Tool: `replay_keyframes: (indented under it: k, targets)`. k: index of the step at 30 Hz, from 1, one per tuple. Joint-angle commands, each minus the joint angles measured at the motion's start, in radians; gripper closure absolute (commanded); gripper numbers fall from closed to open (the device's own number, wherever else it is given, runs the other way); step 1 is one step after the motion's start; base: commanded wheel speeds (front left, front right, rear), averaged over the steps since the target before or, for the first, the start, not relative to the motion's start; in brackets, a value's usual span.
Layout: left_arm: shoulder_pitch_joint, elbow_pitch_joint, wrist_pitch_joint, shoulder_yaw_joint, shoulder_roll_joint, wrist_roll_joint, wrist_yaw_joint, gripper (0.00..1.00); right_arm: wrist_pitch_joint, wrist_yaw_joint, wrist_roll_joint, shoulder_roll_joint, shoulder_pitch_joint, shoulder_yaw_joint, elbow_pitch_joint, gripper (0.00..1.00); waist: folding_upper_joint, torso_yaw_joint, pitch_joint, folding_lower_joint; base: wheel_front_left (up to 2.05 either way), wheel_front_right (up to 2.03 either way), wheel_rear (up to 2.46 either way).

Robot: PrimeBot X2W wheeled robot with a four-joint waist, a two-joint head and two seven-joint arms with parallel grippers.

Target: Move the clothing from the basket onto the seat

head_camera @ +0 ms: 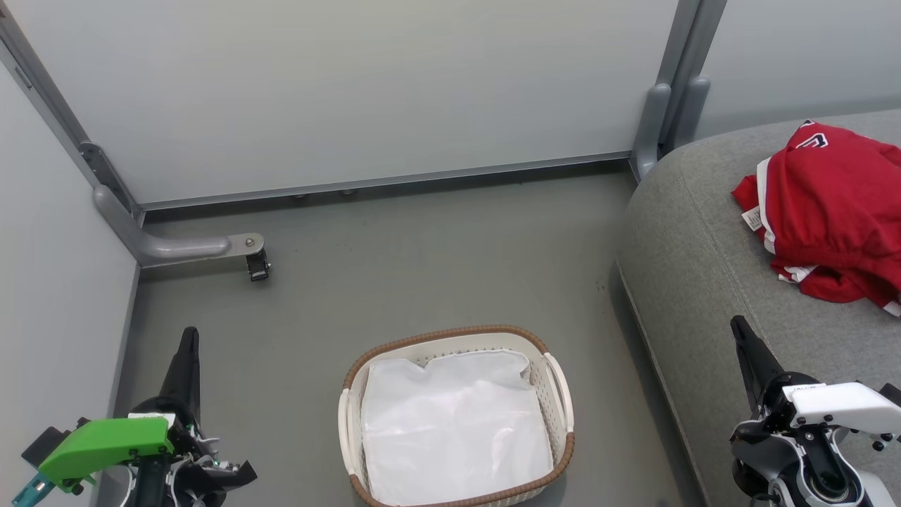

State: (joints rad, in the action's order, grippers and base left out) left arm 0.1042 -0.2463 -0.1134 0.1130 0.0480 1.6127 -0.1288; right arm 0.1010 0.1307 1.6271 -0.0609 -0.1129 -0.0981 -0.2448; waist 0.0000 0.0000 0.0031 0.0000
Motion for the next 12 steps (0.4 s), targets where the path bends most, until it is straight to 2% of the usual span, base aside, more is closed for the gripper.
replay_keyframes:
  k: [1,12]
  targets:
    - [0.009,0.002,-0.004,0.003,0.006,0.001,-0.004,1.00,0.005,0.000,-0.003,-0.001,0.012,-0.004,0.002,1.00,0.0000,0.000,0.000,0.0000,0.00,0.00,0.00]
    - [0.010,0.002,-0.004,0.003,0.006,0.001,-0.004,1.00,0.005,0.000,-0.005,0.000,0.012,-0.006,0.002,1.00,0.0000,0.000,0.000,0.0000,0.00,0.00,0.00]
